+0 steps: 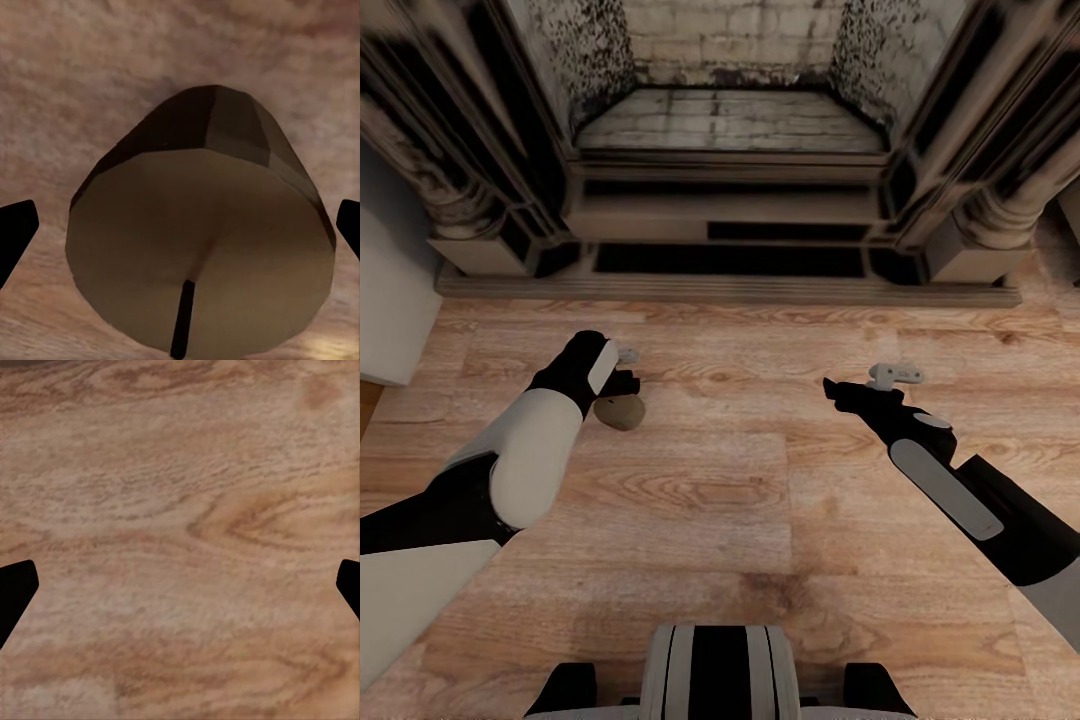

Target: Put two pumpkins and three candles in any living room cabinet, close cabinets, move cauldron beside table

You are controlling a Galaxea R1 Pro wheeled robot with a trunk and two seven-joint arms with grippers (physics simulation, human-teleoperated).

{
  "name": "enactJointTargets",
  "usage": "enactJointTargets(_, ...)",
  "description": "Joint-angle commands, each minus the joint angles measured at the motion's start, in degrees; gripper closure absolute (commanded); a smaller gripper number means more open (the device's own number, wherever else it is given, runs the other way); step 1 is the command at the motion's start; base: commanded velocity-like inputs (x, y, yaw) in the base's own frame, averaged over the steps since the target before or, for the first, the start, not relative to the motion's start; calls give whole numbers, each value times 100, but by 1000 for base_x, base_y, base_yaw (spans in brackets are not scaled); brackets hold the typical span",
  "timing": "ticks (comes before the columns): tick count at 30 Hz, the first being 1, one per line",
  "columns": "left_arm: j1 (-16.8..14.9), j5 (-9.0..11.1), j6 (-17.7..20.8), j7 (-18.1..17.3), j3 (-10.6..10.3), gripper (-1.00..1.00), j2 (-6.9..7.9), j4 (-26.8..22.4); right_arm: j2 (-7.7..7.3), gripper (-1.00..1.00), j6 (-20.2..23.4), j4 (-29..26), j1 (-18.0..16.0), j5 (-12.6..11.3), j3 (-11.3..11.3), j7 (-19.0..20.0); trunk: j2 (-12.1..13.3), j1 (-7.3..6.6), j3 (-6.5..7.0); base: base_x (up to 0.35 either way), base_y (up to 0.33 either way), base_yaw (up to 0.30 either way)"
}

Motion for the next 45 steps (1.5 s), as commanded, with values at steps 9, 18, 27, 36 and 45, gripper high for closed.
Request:
enactJointTargets(9, -3, -57, 27, -10, 47, -100, -5, -8, 9, -100, 10, -8, -7, -30, 14, -42, -2, -1, -4, 0, 0, 0)
enactJointTargets(18, -3, -51, 29, -28, 47, -100, -5, -8, 9, -100, 9, -8, -7, -27, 16, -42, -2, -1, -4, 0, 0, 0)
enactJointTargets(27, -3, -50, 36, -32, 55, 100, -11, -8, 9, -100, 7, -8, -7, -27, 14, -42, -2, -1, -4, 0, 0, 0)
enactJointTargets(36, -3, -50, 36, -26, 56, 100, -10, -8, 9, -100, 10, -8, -7, -26, 14, -42, -2, -1, -4, 0, 0, 0)
enactJointTargets(45, -3, -50, 36, -30, 56, 100, -12, -8, 9, -100, 7, -8, -7, -26, 14, -42, -2, -1, -4, 0, 0, 0)
